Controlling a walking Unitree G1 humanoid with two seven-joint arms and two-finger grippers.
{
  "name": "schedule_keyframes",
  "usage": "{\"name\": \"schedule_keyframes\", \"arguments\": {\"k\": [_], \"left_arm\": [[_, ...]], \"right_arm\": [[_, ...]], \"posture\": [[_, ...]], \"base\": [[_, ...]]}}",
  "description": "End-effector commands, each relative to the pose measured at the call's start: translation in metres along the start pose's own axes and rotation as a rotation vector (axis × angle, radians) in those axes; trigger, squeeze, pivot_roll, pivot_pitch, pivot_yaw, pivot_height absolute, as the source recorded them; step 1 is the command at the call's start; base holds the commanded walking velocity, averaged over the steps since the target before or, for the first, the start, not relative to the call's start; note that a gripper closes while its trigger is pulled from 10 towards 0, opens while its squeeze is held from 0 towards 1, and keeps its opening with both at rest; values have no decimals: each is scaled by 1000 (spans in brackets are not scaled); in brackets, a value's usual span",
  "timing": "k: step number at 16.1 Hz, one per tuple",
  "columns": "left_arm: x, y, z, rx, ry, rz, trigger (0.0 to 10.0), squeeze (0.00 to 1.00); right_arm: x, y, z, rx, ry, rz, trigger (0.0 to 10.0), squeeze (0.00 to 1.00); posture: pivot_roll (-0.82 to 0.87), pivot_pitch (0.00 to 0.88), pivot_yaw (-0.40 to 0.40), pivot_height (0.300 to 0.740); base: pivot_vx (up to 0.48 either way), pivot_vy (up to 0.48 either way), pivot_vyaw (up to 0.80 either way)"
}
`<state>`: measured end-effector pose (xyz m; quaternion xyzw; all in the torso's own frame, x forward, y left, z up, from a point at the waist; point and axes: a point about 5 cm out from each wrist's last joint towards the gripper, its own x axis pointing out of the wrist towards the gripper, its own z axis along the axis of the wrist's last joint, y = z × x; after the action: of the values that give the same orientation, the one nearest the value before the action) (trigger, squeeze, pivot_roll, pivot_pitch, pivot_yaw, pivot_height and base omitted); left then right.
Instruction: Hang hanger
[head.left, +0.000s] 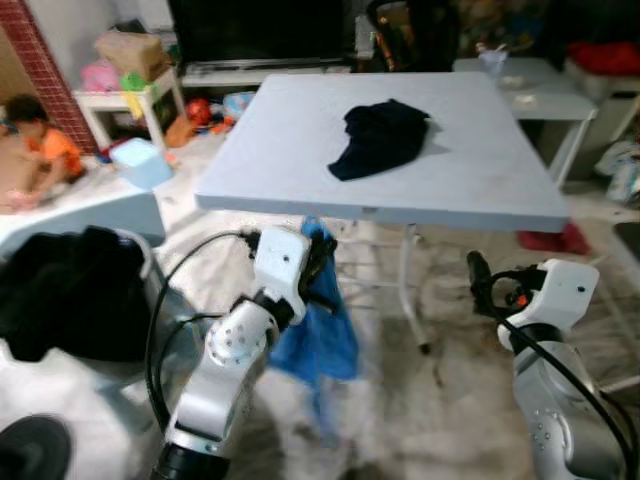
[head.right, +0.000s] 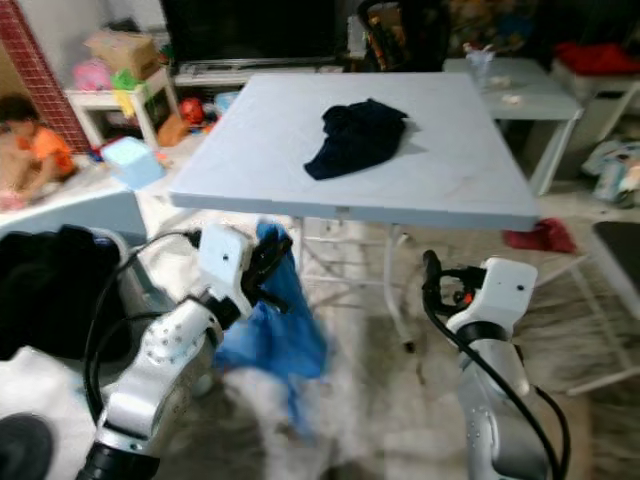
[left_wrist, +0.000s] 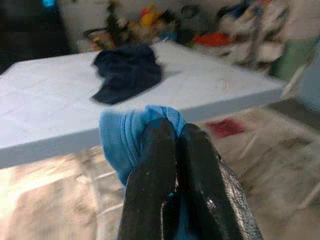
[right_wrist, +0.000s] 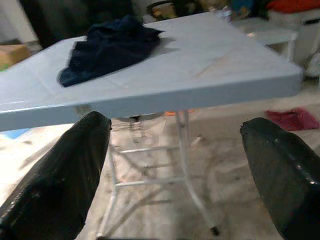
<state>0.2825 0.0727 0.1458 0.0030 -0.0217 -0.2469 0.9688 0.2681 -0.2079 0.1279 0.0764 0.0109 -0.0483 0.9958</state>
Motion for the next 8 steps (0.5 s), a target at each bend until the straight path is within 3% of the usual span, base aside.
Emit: {"name": "schedule_keyframes", "arguments": {"k": [1,4,6,8], "left_arm": [[2,6,4,11,-5,62,10000,0],[5,10,5,-26,-6,105,10000,0],[5,12,1,-120,4,119,10000,0],[5,16,-5,-129,15,151,10000,0]], "right_arm": [[2,-3,3,9,-1,-4,10000,0],[3,-3,3,-4,0,4,10000,0],[5,0,1,6,5,2,10000,0],[7,5,-2,16,8,5,10000,0]], "posture": [[-152,0,67,740],[-152,0,60,740],[-160,0,57,740],[-165,0,58,740]], "base": [[0,0,0],[0,0,0],[0,0,0],[0,0,-281]]}}
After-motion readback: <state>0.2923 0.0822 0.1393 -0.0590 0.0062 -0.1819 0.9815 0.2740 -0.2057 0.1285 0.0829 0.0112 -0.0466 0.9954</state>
